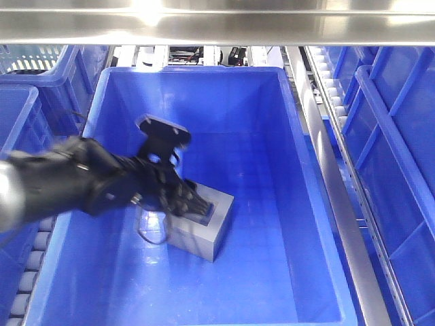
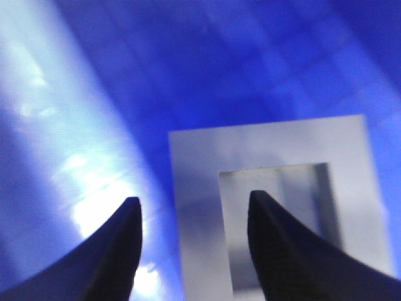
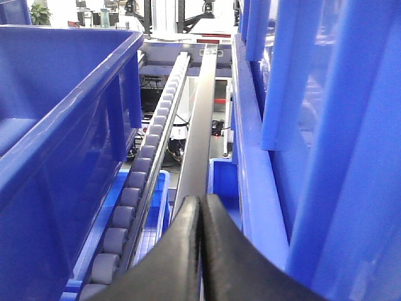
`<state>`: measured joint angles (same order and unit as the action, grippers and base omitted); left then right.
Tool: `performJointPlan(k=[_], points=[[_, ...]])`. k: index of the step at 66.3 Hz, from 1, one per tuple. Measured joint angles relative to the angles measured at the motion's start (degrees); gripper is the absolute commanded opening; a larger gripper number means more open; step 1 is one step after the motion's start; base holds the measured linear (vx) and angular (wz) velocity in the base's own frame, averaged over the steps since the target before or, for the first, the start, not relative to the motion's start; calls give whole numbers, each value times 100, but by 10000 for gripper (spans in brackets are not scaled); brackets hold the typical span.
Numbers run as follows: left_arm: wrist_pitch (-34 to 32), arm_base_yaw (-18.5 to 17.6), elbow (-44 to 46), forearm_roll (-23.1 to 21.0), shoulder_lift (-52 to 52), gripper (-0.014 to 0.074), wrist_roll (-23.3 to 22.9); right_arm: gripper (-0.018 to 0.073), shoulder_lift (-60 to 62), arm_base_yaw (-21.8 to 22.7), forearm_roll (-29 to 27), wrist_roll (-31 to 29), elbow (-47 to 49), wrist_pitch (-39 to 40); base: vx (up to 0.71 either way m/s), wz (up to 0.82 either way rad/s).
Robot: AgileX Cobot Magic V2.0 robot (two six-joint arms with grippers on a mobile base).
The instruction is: Sort gray base to blue bin
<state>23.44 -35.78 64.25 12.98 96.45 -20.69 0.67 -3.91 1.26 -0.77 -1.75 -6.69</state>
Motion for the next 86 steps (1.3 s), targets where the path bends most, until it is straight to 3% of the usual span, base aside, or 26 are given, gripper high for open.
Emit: performJointPlan(k=[27, 45, 60, 86], points=[[143, 0, -247, 0, -1384, 321, 5, -9, 0, 0, 0, 0, 0, 0, 0, 0], [-705, 0, -1889, 0, -3080, 300, -11, -9, 0, 0, 0, 0, 0, 0, 0, 0], [-1384, 0, -3369, 0, -5123, 300, -14, -9, 0, 0, 0, 0, 0, 0, 0, 0], [-1073, 0, -4439, 6, -8016, 294, -38, -9, 0, 0, 0, 0, 0, 0, 0, 0]])
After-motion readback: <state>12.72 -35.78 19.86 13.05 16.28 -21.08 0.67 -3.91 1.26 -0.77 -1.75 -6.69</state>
